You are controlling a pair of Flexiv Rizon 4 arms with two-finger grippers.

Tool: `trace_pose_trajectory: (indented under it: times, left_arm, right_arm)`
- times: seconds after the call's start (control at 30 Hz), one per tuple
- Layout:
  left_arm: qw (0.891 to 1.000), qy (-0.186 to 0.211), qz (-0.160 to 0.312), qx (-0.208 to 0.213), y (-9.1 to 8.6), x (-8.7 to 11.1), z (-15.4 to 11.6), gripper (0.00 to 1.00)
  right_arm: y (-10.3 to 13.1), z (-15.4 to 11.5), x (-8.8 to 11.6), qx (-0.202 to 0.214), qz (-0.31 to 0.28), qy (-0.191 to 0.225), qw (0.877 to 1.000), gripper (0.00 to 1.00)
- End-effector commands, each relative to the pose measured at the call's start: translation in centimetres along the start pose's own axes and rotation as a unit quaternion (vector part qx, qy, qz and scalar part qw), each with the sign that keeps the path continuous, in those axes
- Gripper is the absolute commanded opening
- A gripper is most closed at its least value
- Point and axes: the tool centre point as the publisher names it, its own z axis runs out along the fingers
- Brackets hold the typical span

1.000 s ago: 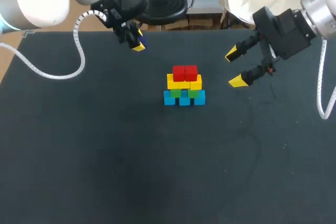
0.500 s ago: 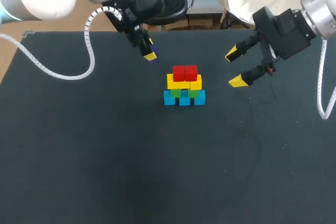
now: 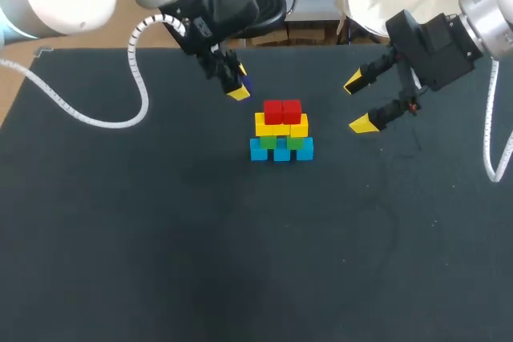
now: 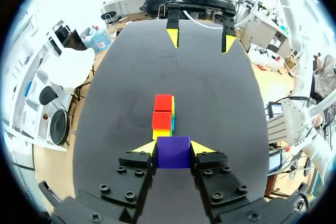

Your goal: Place the blue cubes, place green cubes on the blue cubes, place the yellow cubes on the green cubes, then place the red cubes on the yellow cubes, and place purple cube on the red cubes.

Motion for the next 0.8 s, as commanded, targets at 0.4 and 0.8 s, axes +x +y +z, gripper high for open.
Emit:
trace_pose_trajectory:
  times: [0.4, 0.8]
  left_arm:
    - [1.000, -0.019, 0.014, 0.006, -1.1, -1.8, -1.4, 0.00]
    - [0.999, 0.004, 0.027, 0.035, -3.5, -5.5, -0.8, 0.00]
  right_arm:
    - [0.0, 0.0, 0.0, 0.000, -0.001, -0.001, 1.000, 1.00]
    - [0.0, 0.0, 0.0, 0.000, -0.001, -0.001, 1.000, 1.00]
